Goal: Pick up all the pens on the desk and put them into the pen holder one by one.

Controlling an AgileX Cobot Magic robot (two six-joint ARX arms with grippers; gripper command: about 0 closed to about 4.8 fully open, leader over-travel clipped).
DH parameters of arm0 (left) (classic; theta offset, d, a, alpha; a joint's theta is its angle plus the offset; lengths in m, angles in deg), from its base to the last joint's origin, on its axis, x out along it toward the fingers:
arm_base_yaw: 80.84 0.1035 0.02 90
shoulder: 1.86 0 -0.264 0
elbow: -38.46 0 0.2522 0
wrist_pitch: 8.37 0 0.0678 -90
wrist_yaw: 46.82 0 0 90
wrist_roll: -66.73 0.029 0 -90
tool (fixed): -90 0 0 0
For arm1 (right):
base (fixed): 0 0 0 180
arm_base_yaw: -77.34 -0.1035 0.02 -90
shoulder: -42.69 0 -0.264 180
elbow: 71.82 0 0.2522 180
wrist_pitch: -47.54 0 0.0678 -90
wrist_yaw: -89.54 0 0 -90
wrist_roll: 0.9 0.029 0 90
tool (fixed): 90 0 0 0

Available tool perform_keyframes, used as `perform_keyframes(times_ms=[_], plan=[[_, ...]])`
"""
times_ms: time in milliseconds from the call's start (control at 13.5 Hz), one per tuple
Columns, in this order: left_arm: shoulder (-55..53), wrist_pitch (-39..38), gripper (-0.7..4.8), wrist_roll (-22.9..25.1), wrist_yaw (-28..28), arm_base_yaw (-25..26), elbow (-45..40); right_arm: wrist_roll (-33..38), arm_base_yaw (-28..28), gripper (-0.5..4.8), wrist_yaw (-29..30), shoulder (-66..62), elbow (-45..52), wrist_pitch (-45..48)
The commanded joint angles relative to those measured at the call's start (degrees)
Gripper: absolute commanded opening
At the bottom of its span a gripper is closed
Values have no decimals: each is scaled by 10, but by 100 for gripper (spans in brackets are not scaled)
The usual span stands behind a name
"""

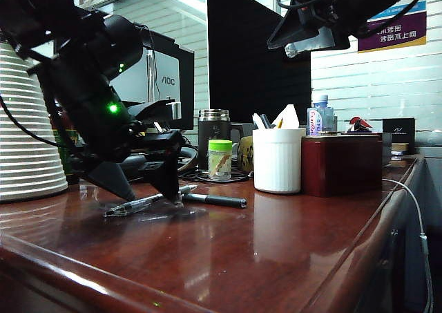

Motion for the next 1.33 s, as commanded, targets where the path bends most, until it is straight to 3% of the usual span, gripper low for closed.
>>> perform_keyframes(times_ms=[74,295,369,517,591,739,960,1108,1330], plan=[[-5,11,-5,-5,-5,-1,-2,-2,0,222,-2,6,-2,-5],[34,55,-5,-9,-85,-1,0,-2,10,222,-26,37,-3,-1],[56,96,-5,-51,-107,-1,2,-2,16,222,-35,54,-3,-1],[89,256,-5,-138,-137,-1,2,-2,45,222,-42,101,-2,-8],[90,378,-5,-186,-144,-1,2,-2,60,222,-42,125,-2,-19],[59,563,-5,-239,-104,-13,2,-2,94,222,-42,163,-2,-49],[-56,738,-5,-346,-77,-37,28,-2,137,222,-42,182,-2,-75],[-141,779,-5,-346,-76,-68,85,-2,153,222,-43,181,-2,-74],[-226,781,-5,-319,-39,-90,160,-4,163,222,-48,181,-2,-75]])
